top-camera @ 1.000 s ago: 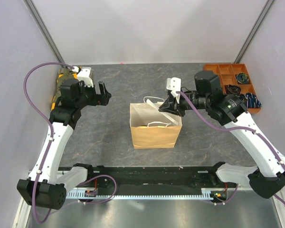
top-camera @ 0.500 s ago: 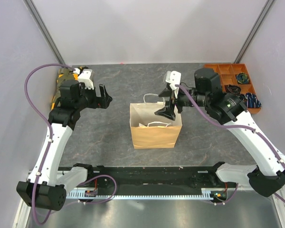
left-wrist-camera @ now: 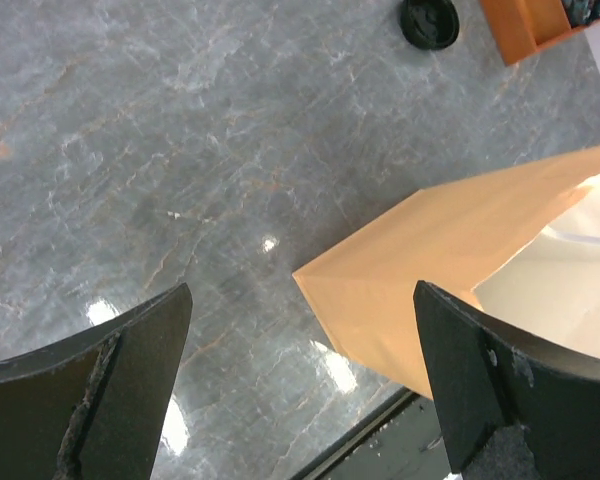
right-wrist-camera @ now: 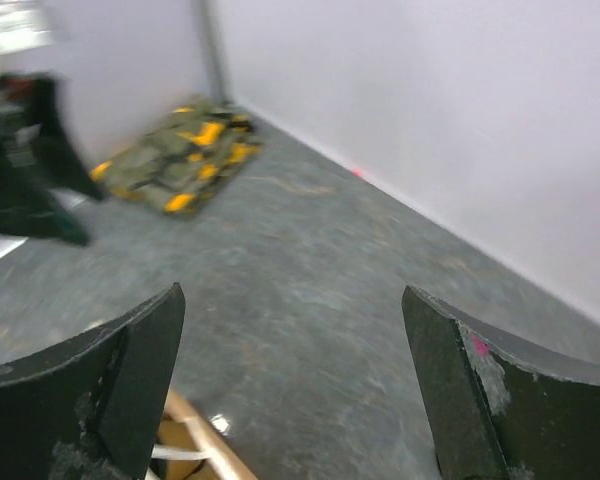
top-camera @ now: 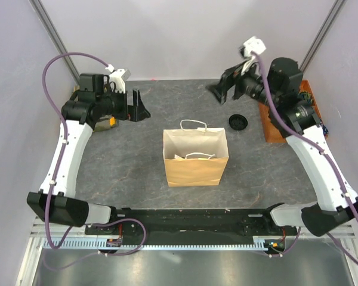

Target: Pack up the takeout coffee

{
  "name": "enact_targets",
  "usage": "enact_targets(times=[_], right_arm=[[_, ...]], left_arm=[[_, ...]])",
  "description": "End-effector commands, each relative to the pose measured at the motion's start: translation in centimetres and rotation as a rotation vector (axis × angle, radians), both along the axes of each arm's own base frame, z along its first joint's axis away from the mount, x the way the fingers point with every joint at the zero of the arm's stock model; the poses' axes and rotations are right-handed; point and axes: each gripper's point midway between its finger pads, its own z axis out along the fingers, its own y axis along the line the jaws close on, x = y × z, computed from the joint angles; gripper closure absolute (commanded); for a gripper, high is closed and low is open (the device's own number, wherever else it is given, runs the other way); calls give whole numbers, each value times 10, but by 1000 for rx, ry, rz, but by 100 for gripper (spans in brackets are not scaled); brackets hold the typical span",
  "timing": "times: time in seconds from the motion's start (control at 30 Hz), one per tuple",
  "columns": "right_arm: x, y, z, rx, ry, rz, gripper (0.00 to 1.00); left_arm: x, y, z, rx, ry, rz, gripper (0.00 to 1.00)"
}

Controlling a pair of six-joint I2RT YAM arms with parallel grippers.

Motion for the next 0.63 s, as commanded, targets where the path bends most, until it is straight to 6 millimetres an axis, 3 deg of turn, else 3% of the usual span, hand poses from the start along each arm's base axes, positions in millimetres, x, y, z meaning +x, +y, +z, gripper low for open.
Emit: enact_targets(times=[0.0,0.07,0.13,0.37,0.47,0.6], right_arm=[[53,-59,-19,146,171,-233,2],[65,-82,-35,110,178,-287,2],[76,-106,-64,66,228,-354,2],[81,-152,-152,-60,362,-463,2],[79,-159,-173,-74,408,-484,2],[79,-161,-176,-59,425,-499,2]], left_arm=[[14,-3,12,-1,17,-49,0],[22,-10,7,-26,34,-72,0],[32,-9,-2,-27,47,-52,0],[41,-3,-39,-24,105,-5,0],[43,-1,-45,-39,125,7,0],[48,6,-40,-51,109,27,0]])
